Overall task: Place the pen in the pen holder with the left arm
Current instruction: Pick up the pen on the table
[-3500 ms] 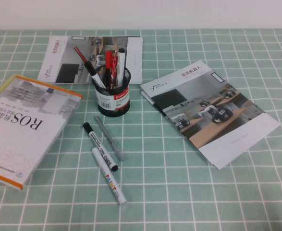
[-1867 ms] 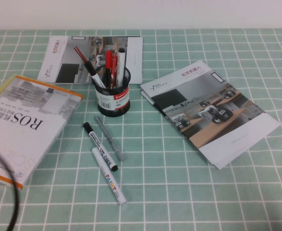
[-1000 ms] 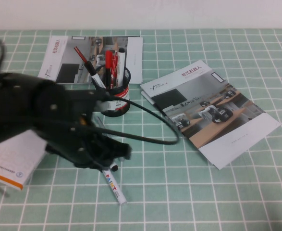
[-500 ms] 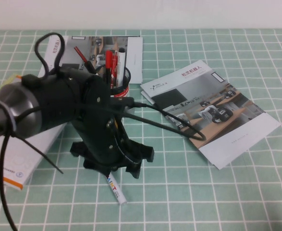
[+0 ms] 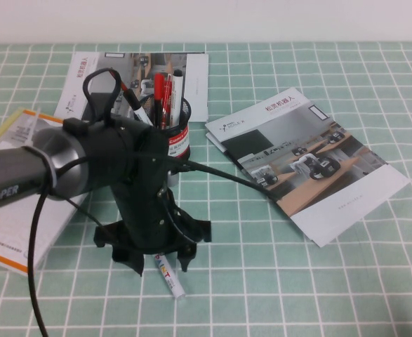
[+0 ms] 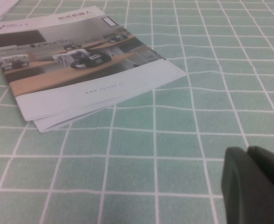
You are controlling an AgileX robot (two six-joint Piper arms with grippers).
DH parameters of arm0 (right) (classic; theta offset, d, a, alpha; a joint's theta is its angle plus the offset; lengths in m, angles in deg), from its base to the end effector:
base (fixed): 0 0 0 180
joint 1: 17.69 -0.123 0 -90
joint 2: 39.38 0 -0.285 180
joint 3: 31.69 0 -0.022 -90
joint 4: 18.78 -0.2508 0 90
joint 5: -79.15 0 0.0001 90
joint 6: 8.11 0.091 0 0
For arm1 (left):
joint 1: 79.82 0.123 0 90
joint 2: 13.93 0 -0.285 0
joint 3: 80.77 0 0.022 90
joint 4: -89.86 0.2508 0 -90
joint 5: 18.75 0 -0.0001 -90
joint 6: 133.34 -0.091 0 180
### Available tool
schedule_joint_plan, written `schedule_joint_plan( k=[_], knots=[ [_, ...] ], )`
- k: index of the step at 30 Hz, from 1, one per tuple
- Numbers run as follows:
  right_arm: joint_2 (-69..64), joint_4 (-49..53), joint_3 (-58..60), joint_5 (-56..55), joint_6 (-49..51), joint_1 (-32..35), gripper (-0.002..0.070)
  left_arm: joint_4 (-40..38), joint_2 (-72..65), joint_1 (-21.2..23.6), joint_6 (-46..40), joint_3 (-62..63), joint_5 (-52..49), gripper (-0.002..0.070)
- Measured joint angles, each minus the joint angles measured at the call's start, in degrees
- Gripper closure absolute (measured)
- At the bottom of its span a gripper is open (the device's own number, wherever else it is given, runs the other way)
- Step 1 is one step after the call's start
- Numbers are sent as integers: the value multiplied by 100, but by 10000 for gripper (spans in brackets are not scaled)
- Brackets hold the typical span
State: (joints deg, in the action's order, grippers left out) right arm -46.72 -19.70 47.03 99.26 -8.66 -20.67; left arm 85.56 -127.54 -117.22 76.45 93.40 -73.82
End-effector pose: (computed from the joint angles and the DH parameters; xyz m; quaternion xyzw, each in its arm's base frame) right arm 0.0533 0.0033 0.1732 -0.0203 0.7993 0.0195 0.6003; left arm 0.2763 -0.2183 0.1896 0.0463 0.9973 -0.0529 0.0223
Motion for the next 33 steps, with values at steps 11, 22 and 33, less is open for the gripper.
schedule_joint_plan(
  k=[11,22,33],
  knots=[
    [0,0,0,0,0,0,696,322,-285,180,13,8,157,201],
    [0,0,0,0,0,0,696,475,-333,220,-182,27,99,295],
    [0,0,0,0,0,0,696,579,-346,233,-1260,49,54,566]
  ],
)
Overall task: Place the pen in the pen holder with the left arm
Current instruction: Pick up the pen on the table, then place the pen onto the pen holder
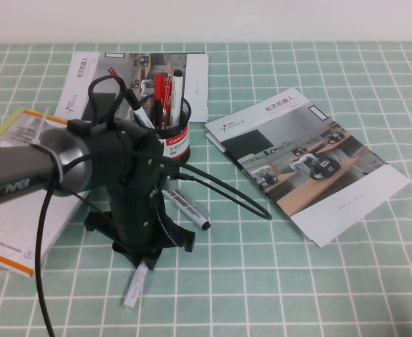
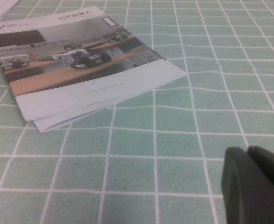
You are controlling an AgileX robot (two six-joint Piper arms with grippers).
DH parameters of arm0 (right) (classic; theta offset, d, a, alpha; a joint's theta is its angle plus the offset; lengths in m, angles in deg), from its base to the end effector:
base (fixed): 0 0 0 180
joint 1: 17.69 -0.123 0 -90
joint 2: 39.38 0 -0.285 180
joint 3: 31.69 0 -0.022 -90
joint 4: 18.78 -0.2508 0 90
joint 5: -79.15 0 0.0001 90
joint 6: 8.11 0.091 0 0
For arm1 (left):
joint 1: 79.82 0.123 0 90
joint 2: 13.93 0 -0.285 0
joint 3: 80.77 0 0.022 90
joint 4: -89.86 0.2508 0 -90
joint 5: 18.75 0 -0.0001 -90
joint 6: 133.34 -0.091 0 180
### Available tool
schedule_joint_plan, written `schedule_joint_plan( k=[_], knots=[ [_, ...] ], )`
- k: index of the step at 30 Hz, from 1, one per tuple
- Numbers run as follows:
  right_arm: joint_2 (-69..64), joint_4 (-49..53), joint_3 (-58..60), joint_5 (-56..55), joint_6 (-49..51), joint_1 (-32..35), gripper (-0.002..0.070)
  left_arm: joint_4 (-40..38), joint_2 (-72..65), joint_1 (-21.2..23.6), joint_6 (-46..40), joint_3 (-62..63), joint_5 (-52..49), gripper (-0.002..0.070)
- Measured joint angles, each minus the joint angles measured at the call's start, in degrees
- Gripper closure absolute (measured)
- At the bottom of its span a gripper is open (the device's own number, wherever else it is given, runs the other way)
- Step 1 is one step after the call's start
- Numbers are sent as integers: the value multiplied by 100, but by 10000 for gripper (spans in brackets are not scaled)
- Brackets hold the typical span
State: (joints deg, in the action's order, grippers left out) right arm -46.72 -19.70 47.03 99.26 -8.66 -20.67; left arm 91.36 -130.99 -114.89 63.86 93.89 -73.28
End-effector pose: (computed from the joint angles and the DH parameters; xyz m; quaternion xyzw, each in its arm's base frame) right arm 0.0533 0.0033 0.1732 -0.0203 0.7993 0.0195 0.6003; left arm 0.2941 -0.2041 0.1701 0.1625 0.9863 -0.0020 0.0288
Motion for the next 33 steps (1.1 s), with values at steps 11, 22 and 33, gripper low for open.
schedule_joint_plan(
  k=[11,22,33],
  knots=[
    [0,0,0,0,0,0,696,754,1757,0,-151,-779,2037,567],
    [0,0,0,0,0,0,696,1442,2326,823,110,-1917,7596,567],
    [0,0,0,0,0,0,696,822,764,1142,-185,-1638,9134,567]
  ],
)
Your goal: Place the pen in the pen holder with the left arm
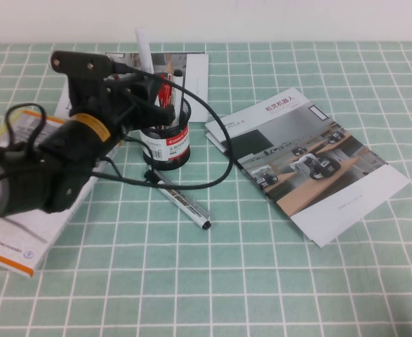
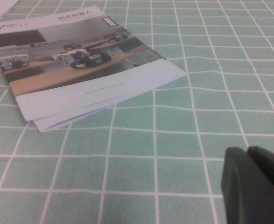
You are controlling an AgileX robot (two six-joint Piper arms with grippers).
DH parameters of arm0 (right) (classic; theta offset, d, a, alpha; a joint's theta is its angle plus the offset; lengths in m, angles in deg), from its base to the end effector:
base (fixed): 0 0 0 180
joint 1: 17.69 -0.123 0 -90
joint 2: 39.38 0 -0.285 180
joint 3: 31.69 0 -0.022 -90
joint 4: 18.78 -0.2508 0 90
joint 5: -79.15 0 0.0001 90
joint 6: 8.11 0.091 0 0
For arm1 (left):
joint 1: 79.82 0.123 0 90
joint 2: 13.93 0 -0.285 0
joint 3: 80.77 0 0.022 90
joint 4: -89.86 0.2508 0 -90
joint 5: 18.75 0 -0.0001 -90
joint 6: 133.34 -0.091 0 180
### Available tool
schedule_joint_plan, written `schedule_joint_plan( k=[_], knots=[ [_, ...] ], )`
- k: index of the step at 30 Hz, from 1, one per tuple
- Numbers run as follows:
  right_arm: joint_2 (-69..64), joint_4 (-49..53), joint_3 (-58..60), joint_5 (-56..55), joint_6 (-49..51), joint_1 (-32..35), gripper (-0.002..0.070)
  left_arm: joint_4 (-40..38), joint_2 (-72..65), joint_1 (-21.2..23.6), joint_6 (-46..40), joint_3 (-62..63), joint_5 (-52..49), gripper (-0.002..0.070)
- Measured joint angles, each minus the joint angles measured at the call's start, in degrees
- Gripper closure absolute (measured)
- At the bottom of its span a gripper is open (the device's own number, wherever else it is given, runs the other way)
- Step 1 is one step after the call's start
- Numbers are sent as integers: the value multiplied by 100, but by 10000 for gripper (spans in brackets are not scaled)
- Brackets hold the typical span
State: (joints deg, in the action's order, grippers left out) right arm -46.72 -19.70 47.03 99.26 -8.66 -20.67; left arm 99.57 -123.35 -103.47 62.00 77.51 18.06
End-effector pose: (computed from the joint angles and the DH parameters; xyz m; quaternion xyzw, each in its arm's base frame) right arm 0.0533 0.0033 0.1732 -0.0203 0.7993 0.0195 0.6003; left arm 0.3520 -0.1642 0.2358 0.1369 0.7227 -0.2177 0.6416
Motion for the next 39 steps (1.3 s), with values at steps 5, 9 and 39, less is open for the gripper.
schedule_joint_plan(
  k=[5,9,39],
  knots=[
    [0,0,0,0,0,0,696,-117,-357,0,-32,252,12,567],
    [0,0,0,0,0,0,696,-141,-447,0,-44,296,-66,567],
    [0,0,0,0,0,0,696,-149,2103,0,-174,-460,-2988,575]
  ],
)
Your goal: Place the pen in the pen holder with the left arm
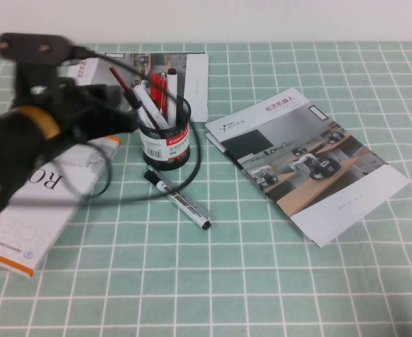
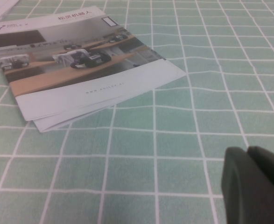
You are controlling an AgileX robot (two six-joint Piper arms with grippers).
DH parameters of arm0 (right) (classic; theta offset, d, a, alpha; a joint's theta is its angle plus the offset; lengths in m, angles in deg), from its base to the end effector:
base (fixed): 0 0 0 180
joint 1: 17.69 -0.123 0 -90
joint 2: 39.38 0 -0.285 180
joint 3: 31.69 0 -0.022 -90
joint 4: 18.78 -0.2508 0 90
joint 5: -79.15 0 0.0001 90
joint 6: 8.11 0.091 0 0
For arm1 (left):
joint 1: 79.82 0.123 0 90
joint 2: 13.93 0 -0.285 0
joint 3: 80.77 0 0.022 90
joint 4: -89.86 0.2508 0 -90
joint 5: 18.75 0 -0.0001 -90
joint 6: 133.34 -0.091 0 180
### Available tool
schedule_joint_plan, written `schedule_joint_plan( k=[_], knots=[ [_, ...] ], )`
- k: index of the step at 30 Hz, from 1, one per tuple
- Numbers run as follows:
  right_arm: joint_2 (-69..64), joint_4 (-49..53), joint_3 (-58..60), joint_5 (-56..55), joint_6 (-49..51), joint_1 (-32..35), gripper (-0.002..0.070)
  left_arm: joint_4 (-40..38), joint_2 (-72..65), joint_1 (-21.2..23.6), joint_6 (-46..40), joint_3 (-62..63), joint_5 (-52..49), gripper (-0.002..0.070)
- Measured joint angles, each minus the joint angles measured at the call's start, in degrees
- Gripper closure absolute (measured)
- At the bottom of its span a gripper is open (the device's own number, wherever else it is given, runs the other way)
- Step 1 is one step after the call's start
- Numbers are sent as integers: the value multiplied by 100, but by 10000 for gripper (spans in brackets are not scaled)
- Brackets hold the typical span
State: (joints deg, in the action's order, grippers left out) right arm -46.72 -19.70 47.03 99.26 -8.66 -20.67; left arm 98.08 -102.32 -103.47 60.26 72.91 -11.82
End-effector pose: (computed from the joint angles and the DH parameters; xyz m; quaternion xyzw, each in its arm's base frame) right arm 0.0533 0.0033 0.1732 -0.0203 0.7993 0.0195 0.6003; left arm 0.2885 -0.1280 0.2950 0.1329 0.7972 -0.1546 0.5682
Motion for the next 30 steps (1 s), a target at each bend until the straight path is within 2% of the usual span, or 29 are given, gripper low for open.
schedule_joint_plan(
  k=[2,5,12,18,24,30],
  knots=[
    [0,0,0,0,0,0,696,0,426,0,0,-294,-39,627],
    [0,0,0,0,0,0,696,0,1137,0,0,-704,-60,658],
    [0,0,0,0,0,0,696,0,3063,0,0,-1782,-356,671],
    [0,0,0,0,0,0,696,31,4406,0,327,-2775,-1133,672],
    [0,0,0,0,0,0,696,382,4824,0,509,-3214,-1943,672],
    [0,0,0,0,0,0,696,415,4834,0,705,-3249,-2196,672]
  ],
)
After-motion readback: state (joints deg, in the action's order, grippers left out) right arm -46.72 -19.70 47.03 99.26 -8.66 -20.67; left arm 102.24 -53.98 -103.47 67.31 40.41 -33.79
